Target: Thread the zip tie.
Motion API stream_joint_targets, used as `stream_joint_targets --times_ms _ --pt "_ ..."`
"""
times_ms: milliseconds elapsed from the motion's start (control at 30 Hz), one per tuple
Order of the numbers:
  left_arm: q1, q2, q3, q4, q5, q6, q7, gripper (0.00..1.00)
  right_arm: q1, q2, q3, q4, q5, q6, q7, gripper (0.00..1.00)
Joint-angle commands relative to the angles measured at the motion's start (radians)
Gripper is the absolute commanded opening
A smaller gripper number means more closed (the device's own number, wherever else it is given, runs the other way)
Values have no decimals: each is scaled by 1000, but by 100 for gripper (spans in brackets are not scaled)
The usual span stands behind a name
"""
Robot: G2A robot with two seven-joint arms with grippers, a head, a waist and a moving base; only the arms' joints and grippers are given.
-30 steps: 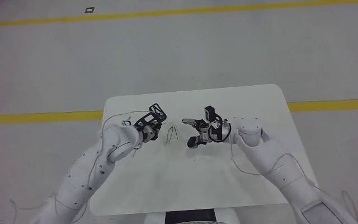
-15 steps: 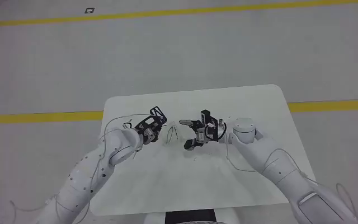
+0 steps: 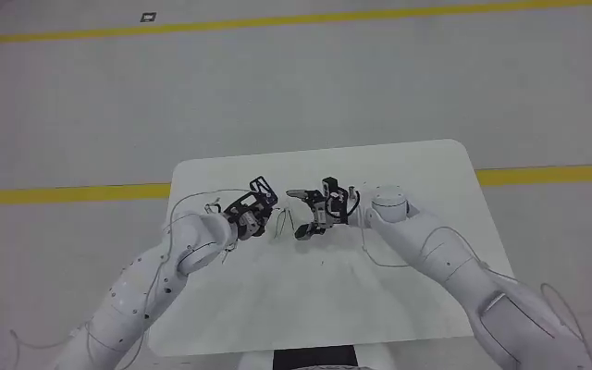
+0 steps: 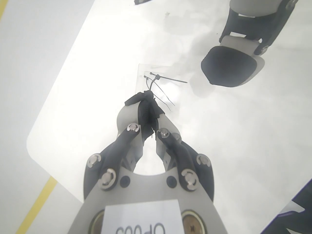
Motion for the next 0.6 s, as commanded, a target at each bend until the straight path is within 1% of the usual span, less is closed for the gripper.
stream_joint_targets --times_ms 0,33,133,267,467,567 --pt "0 0 0 0 0 0 0 0 0 0 0 0 0 0 0 100" --pt "0 0 0 0 0 0 0 0 0 0 0 0 0 0 0 100" --pt "5 -1 5 8 2 0 28 0 -20 0 10 -18 -3 0 -49 100" --pt "-1 3 18 14 -34 0 34 0 -35 0 30 -31 13 0 -80 100" --pt "-33 20 41 35 -121 0 2 0 -36 -3 28 -36 41 0 -119 100" --pt "-52 29 56 45 -141 0 7 0 -35 -3 29 -37 45 0 -122 100"
